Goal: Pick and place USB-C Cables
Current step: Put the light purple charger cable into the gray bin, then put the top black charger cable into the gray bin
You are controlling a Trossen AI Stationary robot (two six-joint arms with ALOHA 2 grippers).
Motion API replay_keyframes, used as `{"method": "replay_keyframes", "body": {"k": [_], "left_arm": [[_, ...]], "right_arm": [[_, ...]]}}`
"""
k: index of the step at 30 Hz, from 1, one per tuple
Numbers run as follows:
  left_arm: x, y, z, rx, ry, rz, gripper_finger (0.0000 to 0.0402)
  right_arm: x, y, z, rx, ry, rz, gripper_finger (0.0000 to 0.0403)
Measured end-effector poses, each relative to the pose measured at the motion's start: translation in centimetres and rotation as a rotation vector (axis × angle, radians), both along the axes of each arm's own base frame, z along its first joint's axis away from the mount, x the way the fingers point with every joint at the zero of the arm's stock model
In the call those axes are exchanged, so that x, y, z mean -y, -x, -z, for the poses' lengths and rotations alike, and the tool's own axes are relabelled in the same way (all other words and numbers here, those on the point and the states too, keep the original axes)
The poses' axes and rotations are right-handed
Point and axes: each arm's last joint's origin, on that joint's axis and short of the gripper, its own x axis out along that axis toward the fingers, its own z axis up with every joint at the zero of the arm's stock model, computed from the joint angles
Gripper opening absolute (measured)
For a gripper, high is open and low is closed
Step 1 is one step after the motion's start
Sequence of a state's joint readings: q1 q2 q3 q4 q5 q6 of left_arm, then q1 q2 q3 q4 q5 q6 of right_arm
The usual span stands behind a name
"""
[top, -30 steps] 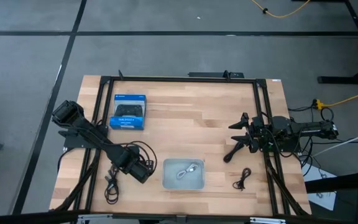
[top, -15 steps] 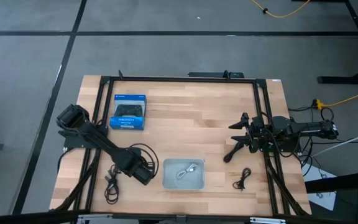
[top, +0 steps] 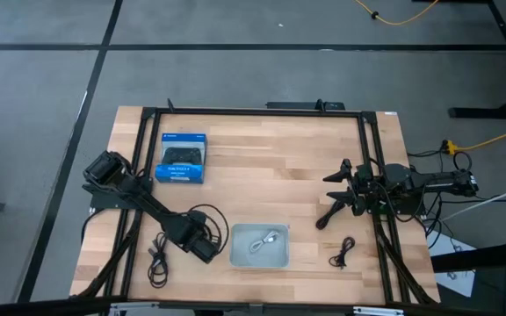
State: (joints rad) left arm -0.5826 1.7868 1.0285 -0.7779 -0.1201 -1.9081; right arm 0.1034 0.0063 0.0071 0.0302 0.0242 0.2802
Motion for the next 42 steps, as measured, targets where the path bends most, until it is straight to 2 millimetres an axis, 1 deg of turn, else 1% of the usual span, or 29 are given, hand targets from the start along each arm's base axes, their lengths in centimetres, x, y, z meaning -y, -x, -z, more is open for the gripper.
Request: {"method": "replay_keyframes", "body": {"k": [1,4,7,11,15,17,19,21,23,25,27,30,34,40,42], "left_arm": [[0.0,0.0,-0.1,-0.001,-0.026,0.017,0.0031],[-0.7,-0.3,-0.9,-0.016,-0.150,0.033,0.0028],[-1.0,-1.2,-3.0,0.023,-0.241,0.054,0.0028],[-1.1,-3.3,-6.8,0.194,-0.384,0.151,0.0028],[-0.9,-5.5,-10.6,0.319,-0.524,0.315,0.0028],[-0.7,-6.7,-11.8,0.371,-0.553,0.428,0.0028],[-0.5,-7.9,-12.4,0.427,-0.567,0.566,0.0028],[-0.3,-9.1,-12.7,0.488,-0.565,0.694,0.0028],[0.1,-10.1,-12.4,0.530,-0.534,0.823,0.0028],[0.2,-10.4,-11.8,0.521,-0.488,0.932,0.0028],[0.3,-10.9,-11.3,0.529,-0.454,0.982,0.0038],[0.3,-11.0,-10.6,0.501,-0.452,0.995,0.0066],[0.2,-11.1,-10.7,0.506,-0.453,0.992,0.0095],[0.2,-11.1,-10.7,0.506,-0.451,0.986,0.0107],[0.2,-11.1,-10.7,0.505,-0.452,0.990,0.0106]], "right_arm": [[0.0,0.0,0.0,0.000,0.000,0.000,0.0261],[0.0,0.0,0.0,0.000,0.000,0.000,0.0261],[0.0,0.0,0.0,0.000,0.000,0.000,0.0261],[0.0,0.0,0.0,0.001,0.000,0.000,0.0261],[0.0,0.0,0.0,0.001,0.000,0.000,0.0261],[0.0,0.0,0.0,0.001,0.000,0.001,0.0262],[0.0,0.0,0.0,0.001,0.000,0.000,0.0261],[0.0,0.0,0.0,0.001,0.000,0.001,0.0261],[0.0,0.0,0.0,0.001,0.000,0.001,0.0261],[0.0,0.0,0.0,0.001,0.000,0.000,0.0262],[0.0,0.0,0.0,0.001,0.000,0.001,0.0261],[0.0,0.0,0.0,0.001,0.000,0.000,0.0261],[0.0,0.0,0.0,0.001,0.000,0.000,0.0262],[0.0,0.0,0.0,0.002,-0.001,0.001,0.0262],[0.0,0.0,-0.4,0.040,-0.008,-0.001,0.0262]]}}
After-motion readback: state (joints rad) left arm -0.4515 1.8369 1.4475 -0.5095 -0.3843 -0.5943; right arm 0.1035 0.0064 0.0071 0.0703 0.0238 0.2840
